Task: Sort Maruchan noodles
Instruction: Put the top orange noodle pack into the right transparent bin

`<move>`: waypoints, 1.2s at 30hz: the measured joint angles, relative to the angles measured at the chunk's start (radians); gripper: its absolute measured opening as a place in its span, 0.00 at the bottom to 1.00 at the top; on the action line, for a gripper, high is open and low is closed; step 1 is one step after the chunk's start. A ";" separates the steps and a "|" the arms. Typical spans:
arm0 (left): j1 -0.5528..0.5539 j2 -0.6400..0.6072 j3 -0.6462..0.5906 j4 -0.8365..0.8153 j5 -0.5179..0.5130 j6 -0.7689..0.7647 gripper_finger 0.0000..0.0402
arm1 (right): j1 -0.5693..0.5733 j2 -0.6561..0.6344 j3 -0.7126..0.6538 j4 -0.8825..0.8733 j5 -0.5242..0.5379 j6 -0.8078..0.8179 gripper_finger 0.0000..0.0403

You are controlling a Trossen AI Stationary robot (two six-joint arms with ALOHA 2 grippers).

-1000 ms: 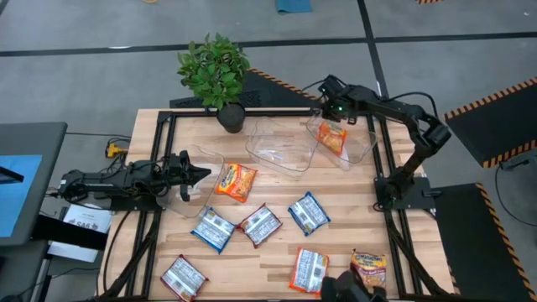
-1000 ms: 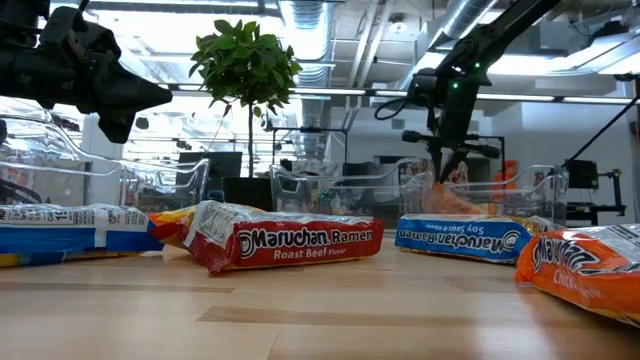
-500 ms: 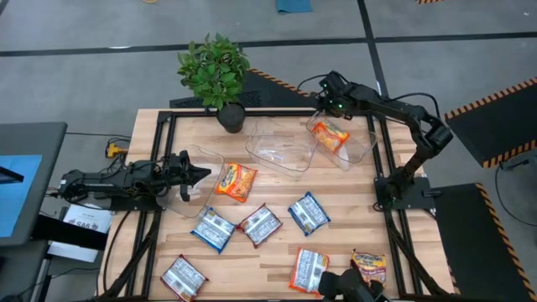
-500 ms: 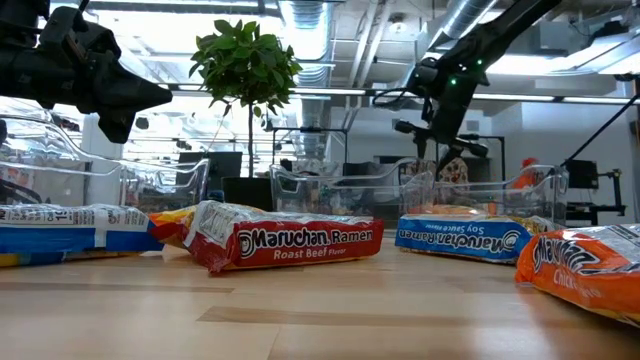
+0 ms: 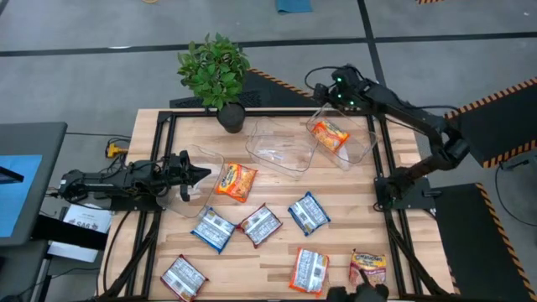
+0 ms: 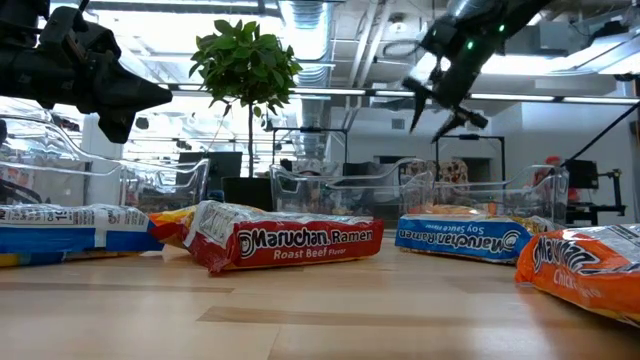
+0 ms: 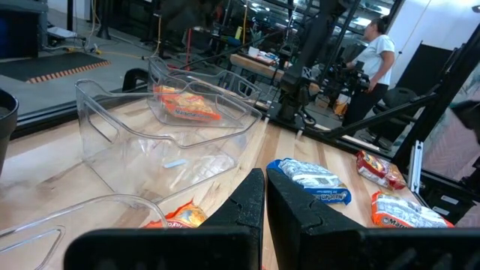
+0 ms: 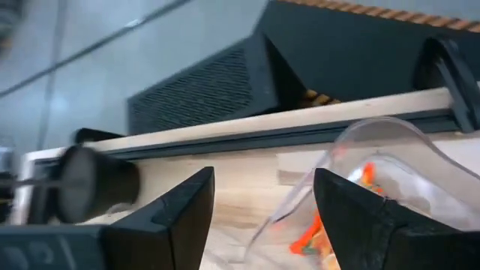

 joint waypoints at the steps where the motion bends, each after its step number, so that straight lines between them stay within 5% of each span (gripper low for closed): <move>1: 0.000 0.000 0.000 0.000 0.000 0.000 0.00 | 0.012 -0.018 0.000 0.013 -0.001 -0.010 0.63; 20: 0.000 0.000 0.000 0.000 0.000 0.000 0.00 | 0.254 -0.060 0.001 0.195 -0.021 -0.071 0.63; 36: 0.000 0.000 0.000 0.000 0.008 0.000 0.00 | 0.301 -0.060 0.000 0.352 -0.022 -0.071 0.63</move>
